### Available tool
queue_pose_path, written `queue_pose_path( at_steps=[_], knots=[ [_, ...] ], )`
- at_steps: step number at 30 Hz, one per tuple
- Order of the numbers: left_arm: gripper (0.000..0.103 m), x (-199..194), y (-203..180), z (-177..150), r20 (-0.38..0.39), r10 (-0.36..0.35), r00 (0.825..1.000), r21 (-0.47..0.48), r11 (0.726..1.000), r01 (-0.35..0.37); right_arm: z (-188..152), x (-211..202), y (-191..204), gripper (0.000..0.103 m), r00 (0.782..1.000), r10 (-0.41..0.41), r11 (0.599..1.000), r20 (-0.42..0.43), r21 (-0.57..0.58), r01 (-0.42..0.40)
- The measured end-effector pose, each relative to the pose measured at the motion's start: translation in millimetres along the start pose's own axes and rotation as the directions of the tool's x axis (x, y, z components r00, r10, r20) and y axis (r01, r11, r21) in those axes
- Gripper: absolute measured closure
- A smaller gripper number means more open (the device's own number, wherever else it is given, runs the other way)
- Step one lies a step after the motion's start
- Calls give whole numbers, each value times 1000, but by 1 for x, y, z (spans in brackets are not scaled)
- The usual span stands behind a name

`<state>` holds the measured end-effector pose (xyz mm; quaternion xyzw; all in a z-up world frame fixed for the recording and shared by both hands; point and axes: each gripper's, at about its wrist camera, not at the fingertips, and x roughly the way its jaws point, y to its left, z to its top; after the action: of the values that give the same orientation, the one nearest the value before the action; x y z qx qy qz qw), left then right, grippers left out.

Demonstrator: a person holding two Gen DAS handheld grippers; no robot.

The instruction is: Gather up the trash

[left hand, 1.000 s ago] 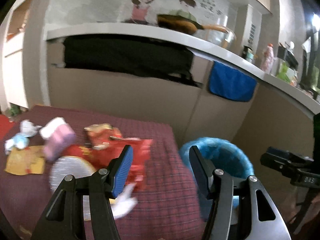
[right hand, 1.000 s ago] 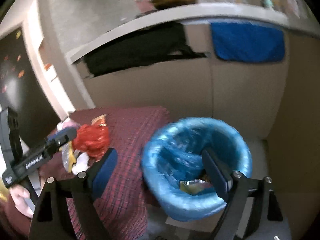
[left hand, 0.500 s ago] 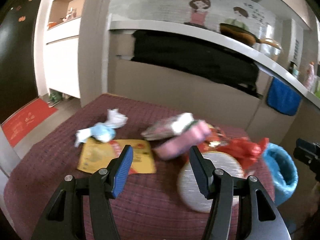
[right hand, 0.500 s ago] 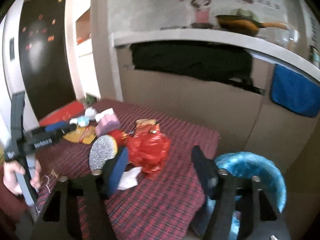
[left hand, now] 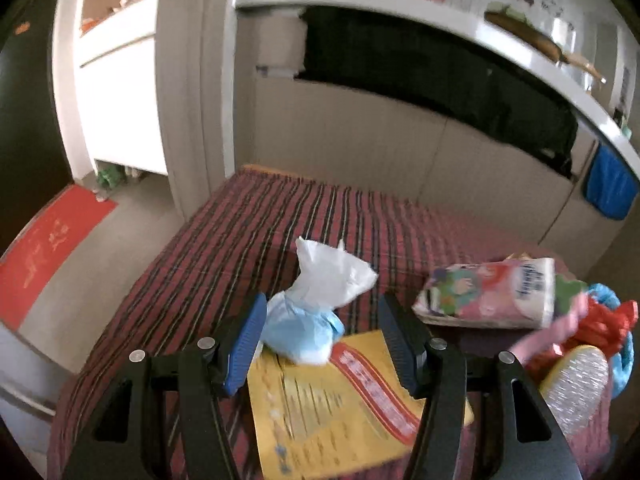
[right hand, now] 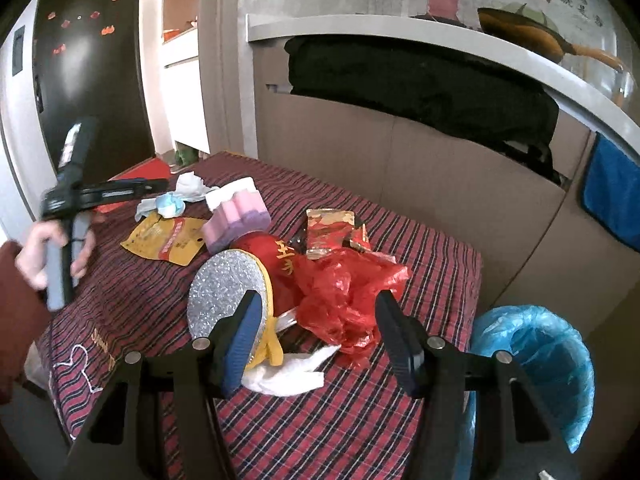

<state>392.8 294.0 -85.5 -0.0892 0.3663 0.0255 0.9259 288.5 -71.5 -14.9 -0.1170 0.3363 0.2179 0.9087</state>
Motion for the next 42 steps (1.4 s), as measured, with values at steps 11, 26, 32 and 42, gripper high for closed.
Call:
queue_pose_path(
  at_steps=[11,26,32,42],
  knots=[
    [50,44,16,-3,-101,3,995,-59,998,-9,15,16,12,48,999,3,1000,-32,-30,-4],
    [54,-68,1,-47,4,-91,996,-177,980,90,102,95,74,48,984,144,961,-108,-220,-165],
    [54,-97,2,-60,51,-102,993,-211,971,111,110,152,95,49,977,87,944,-197,-296,-144],
    [54,-123,-19,-79,77,-132,988,-240,960,147,92,122,77,63,974,126,961,-191,-221,-168]
  ],
)
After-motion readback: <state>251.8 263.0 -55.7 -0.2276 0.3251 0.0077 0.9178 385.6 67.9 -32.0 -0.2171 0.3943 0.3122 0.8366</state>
